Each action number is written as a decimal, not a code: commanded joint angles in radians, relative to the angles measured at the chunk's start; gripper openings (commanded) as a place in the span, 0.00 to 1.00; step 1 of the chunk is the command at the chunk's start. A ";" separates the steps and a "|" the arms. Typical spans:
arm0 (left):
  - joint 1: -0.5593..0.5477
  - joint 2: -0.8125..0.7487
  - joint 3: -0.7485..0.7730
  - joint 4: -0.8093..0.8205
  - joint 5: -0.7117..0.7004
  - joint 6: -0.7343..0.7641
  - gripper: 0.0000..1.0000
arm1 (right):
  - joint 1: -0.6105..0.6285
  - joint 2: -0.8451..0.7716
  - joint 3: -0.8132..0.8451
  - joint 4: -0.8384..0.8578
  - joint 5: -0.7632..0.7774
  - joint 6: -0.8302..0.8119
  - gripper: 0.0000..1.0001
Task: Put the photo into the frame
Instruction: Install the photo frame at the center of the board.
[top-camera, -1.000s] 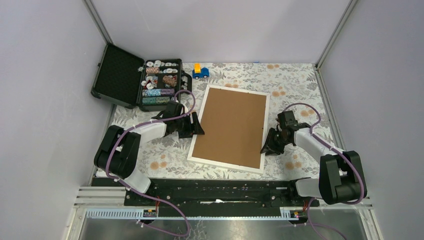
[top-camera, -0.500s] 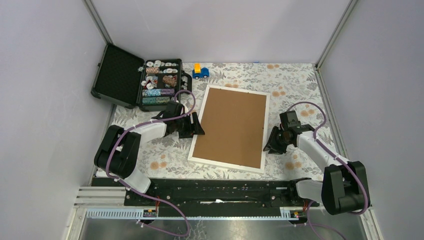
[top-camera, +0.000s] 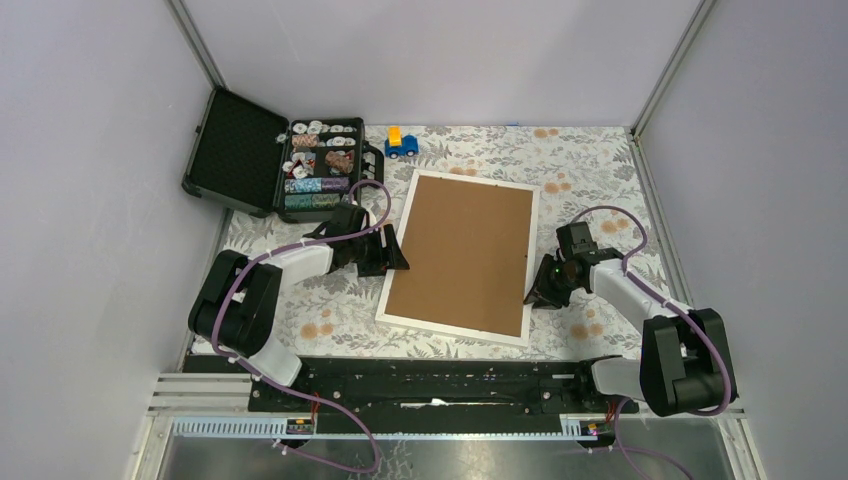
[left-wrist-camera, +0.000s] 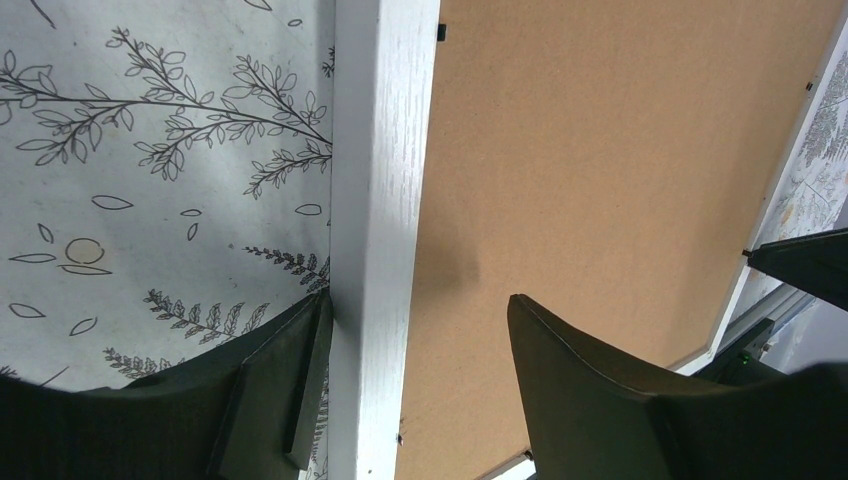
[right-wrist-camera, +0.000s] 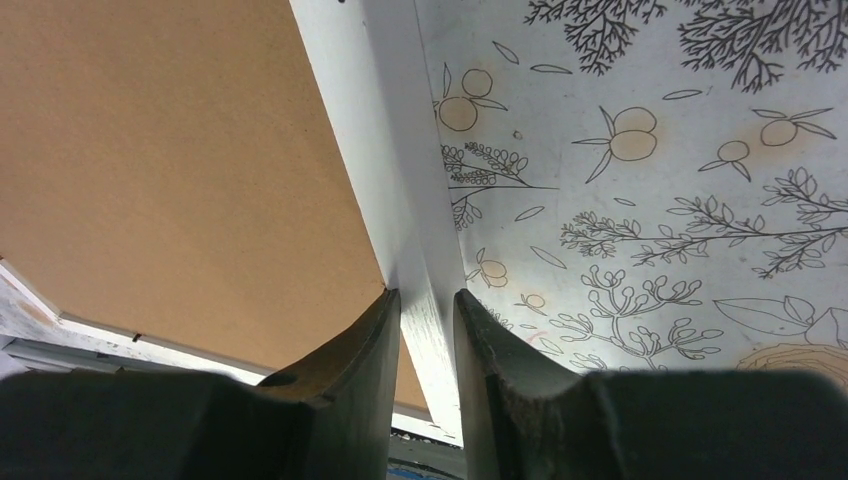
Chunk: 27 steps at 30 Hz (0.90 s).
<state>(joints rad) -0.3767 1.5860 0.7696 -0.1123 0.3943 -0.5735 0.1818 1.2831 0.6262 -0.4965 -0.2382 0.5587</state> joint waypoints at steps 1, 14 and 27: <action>-0.008 0.006 -0.007 0.022 0.058 -0.017 0.69 | 0.020 0.027 -0.025 0.033 -0.005 -0.002 0.33; -0.030 0.005 -0.034 0.064 0.071 -0.049 0.67 | 0.111 0.136 -0.001 0.085 0.068 0.015 0.33; -0.037 -0.022 -0.073 0.109 0.078 -0.079 0.66 | 0.476 0.562 0.250 -0.065 0.496 0.203 0.33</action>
<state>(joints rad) -0.3767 1.5730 0.7315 -0.0540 0.3851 -0.6041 0.4854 1.5410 0.8703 -0.7067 0.1265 0.6006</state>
